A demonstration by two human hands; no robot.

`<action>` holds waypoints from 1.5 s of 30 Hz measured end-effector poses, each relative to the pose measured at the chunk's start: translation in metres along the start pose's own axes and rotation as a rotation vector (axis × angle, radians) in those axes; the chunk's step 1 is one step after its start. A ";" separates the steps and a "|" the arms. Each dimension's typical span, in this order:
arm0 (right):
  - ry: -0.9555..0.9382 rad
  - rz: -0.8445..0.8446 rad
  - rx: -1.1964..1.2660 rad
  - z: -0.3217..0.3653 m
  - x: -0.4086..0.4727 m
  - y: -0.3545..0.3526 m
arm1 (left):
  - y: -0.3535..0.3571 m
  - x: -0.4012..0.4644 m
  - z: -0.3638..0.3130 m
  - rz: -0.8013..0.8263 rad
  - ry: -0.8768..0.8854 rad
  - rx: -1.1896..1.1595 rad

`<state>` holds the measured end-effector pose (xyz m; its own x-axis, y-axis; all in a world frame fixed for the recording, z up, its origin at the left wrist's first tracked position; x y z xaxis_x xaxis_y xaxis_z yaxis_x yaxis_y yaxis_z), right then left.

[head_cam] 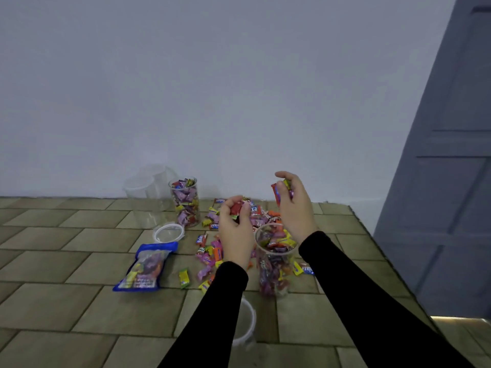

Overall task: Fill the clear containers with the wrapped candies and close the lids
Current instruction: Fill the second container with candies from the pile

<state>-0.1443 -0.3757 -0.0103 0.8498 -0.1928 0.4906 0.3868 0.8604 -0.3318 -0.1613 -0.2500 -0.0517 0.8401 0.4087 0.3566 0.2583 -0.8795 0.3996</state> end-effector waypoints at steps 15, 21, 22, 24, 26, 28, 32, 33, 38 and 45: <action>0.330 -0.212 0.320 -0.023 -0.021 -0.004 | 0.016 -0.020 0.002 0.023 -0.034 -0.130; 0.385 -0.236 0.353 -0.025 -0.022 -0.007 | 0.015 -0.026 -0.002 0.198 0.011 -0.049; 0.393 -0.233 0.363 -0.026 -0.022 -0.007 | 0.016 -0.026 -0.002 0.225 0.015 -0.045; 0.412 -0.212 0.390 -0.027 -0.022 -0.006 | 0.015 -0.025 -0.002 0.270 0.030 -0.026; 0.440 -0.192 0.403 -0.025 -0.023 -0.003 | 0.012 -0.023 0.001 0.305 0.031 -0.024; 0.456 -0.181 0.391 -0.026 -0.024 -0.001 | 0.010 -0.024 0.004 0.329 -0.001 -0.051; 0.423 -0.181 0.387 -0.025 -0.024 -0.005 | 0.008 -0.028 0.007 0.359 0.016 -0.099; 0.412 -0.184 0.389 -0.026 -0.023 -0.006 | 0.007 -0.029 0.009 0.343 0.025 -0.108; 0.372 -0.185 0.395 -0.028 -0.022 -0.006 | 0.007 -0.034 0.027 0.165 -0.146 -0.097; 0.327 -0.116 0.383 -0.030 -0.019 -0.004 | 0.015 -0.039 0.045 0.172 -0.524 -0.208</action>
<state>-0.1510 -0.3901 -0.0422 0.9001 -0.3823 0.2090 0.3786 0.9237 0.0588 -0.1687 -0.2898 -0.0977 0.9990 0.0427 -0.0132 0.0430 -0.8347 0.5490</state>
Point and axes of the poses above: each hand's wrist, its own x-axis towards the middle knuckle, its own y-axis out of the palm, z = x × y, the point moved 3 cm from there along x, towards the middle knuckle, and after that the axes turned 13 degrees about -x, right-handed, at the moved point
